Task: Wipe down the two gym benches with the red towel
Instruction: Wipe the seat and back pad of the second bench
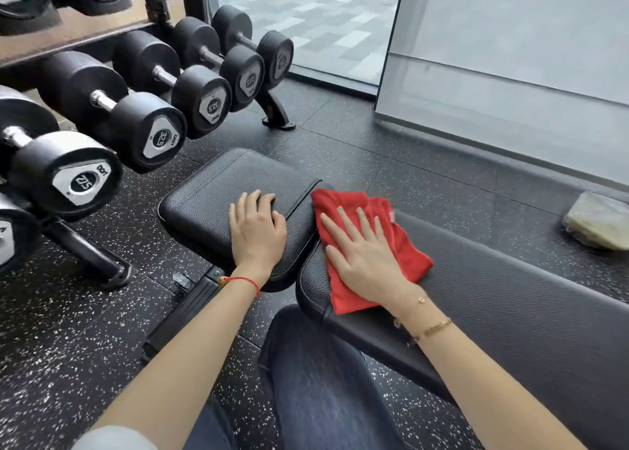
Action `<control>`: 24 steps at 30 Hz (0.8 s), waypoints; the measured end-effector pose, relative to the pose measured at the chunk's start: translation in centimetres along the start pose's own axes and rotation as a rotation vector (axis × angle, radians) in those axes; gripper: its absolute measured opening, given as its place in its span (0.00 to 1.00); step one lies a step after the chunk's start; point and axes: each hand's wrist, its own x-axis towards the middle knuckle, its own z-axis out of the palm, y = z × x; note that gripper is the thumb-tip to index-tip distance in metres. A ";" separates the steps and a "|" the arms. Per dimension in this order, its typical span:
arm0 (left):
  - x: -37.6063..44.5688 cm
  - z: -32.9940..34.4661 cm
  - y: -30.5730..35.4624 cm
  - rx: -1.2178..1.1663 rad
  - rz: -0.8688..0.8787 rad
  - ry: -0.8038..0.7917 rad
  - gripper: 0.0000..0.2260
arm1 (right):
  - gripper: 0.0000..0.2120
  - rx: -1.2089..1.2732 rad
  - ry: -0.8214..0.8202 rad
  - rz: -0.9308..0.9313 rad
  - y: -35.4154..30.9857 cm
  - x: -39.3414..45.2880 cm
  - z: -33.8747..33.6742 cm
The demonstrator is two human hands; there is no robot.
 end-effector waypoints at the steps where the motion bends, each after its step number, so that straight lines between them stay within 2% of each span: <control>1: 0.0 0.0 0.0 0.000 -0.003 0.003 0.19 | 0.27 -0.005 -0.002 -0.062 -0.3 -1.6 0.1; 3: 0.0 0.1 -0.1 0.011 0.000 0.005 0.19 | 0.28 0.014 -0.015 -0.139 -0.1 -3.9 0.2; 6: 0.0 0.1 -0.1 0.018 0.007 0.001 0.19 | 0.27 0.036 -0.008 -0.139 1.7 -4.3 -0.2; 12: -0.2 -0.1 0.1 0.025 0.006 -0.003 0.19 | 0.26 0.032 0.031 0.154 4.0 2.8 -0.7; 15: -0.2 -0.2 0.3 0.009 -0.004 0.002 0.19 | 0.27 0.003 0.020 0.187 2.6 4.2 -0.4; 20: -0.1 -0.2 0.1 0.001 -0.002 0.006 0.18 | 0.29 0.000 0.022 0.024 -0.2 -1.0 0.5; 24: -0.1 0.0 -0.1 0.008 0.008 -0.011 0.19 | 0.29 0.024 0.007 -0.065 1.2 -5.1 0.2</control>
